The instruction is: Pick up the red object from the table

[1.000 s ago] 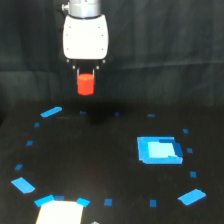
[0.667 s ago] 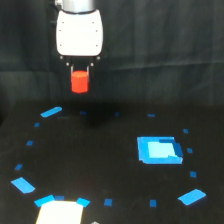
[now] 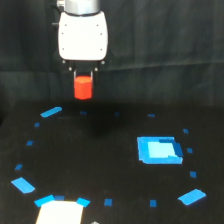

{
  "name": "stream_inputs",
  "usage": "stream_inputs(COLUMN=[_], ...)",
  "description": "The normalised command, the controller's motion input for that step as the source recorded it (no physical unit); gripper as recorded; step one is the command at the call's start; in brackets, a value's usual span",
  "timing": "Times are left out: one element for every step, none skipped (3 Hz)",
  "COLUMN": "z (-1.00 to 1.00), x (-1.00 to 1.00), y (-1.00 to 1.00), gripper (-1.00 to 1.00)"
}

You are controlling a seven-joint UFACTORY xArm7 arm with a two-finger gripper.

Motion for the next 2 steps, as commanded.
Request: stream_inputs(z=[0.01, -1.0], x=[1.0, 0.57], y=[-1.0, -0.5], gripper=[-0.44, -1.0])
